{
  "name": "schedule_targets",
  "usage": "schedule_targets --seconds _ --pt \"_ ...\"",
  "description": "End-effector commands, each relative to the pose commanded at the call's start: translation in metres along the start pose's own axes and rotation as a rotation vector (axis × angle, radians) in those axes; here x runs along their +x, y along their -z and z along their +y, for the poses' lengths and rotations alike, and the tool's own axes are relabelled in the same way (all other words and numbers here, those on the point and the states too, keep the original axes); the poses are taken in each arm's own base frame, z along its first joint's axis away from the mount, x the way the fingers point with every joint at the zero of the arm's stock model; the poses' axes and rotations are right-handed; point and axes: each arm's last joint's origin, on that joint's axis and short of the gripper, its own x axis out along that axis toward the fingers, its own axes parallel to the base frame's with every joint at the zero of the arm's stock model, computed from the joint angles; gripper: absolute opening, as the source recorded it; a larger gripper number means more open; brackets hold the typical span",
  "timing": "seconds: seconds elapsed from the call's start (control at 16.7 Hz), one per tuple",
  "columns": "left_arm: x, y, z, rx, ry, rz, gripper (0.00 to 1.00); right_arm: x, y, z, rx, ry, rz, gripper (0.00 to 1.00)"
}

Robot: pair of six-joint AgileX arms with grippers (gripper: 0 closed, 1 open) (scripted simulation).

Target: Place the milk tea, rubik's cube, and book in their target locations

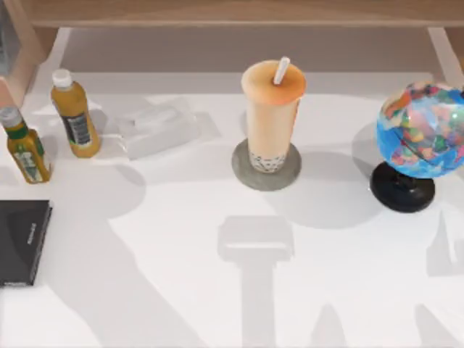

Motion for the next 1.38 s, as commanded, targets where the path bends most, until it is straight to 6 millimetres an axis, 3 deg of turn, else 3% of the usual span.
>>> schedule_targets --seconds 0.18,0.54,0.84,1.38 --pt "0.003 0.0 -0.002 0.0 0.001 0.002 1.0 0.0 0.0 0.0 0.0 0.0 0.0 1.0" --pt "0.028 0.0 0.0 0.0 0.0 0.0 1.0 0.0 0.0 0.0 0.0 0.0 0.0 1.0" --pt "0.03 0.0 0.0 0.0 0.0 0.0 1.0 0.0 0.0 0.0 0.0 0.0 0.0 1.0" --pt "0.03 0.0 0.0 0.0 0.0 0.0 0.32 0.0 0.0 0.0 0.0 0.0 0.0 1.0"
